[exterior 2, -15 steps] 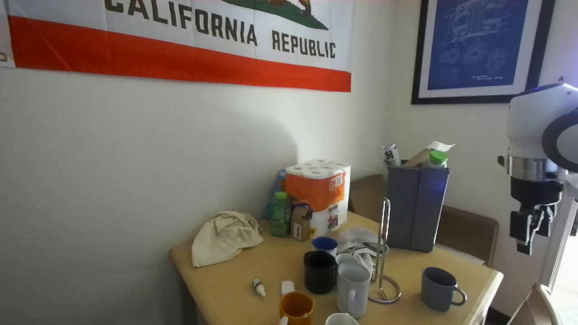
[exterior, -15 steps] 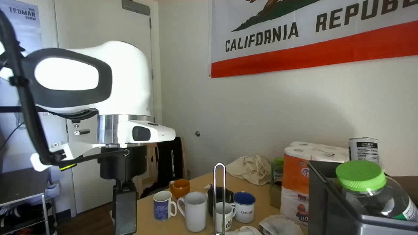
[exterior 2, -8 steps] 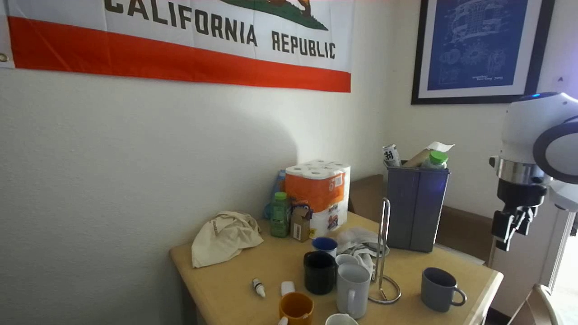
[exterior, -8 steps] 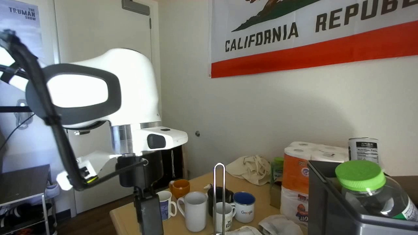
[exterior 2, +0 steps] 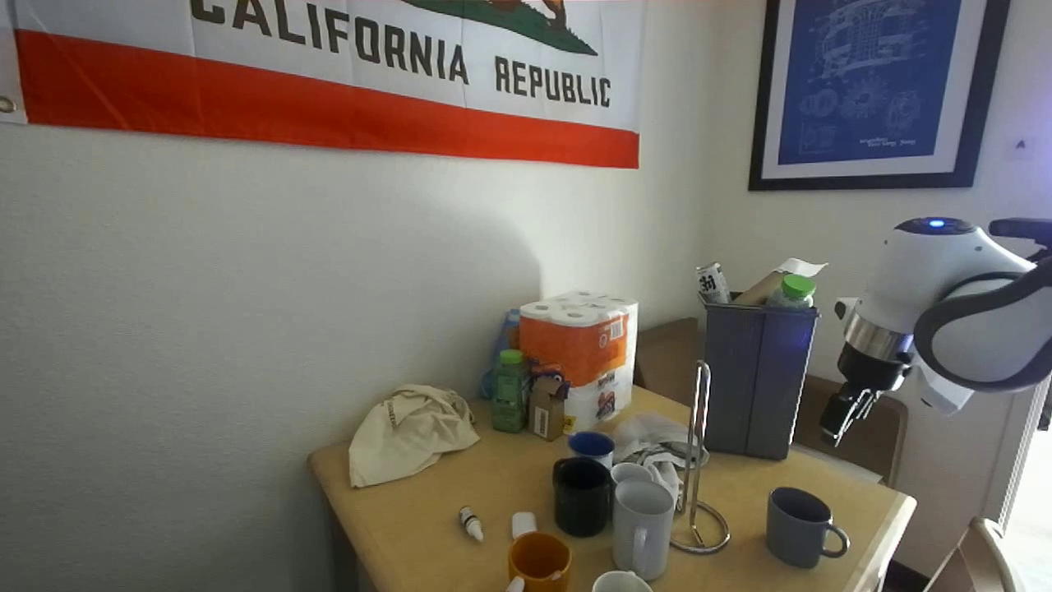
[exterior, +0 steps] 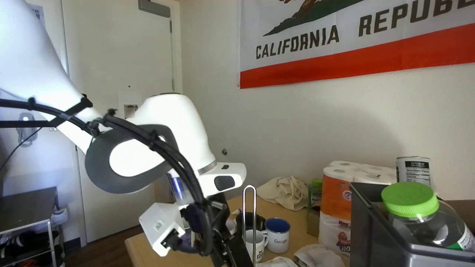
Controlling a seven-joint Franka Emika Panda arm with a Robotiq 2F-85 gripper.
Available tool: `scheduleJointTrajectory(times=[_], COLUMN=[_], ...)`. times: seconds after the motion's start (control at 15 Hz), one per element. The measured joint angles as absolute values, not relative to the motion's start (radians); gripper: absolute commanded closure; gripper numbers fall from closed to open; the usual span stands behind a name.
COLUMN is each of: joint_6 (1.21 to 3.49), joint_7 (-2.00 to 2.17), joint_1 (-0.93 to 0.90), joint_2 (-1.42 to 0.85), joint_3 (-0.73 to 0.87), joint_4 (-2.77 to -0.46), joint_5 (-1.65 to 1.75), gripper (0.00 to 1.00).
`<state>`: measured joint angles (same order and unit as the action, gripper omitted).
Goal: Move the towel to the left side of the table
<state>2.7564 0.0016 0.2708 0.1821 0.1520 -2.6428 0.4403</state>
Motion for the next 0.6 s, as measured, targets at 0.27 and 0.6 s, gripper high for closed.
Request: scheduleJointTrajectory(times=[0.27, 0.6], joint_6=[2.926, 2.937], joint_7=[0.016, 0.018], joint_1=[0.316, 0.311], joint_2=[0.011, -0.028], joint_3=[0.160, 0.158], joint_4=[-2.538, -2.491], joint_5=[0.585, 0.564], gripper=[0.00, 0.00])
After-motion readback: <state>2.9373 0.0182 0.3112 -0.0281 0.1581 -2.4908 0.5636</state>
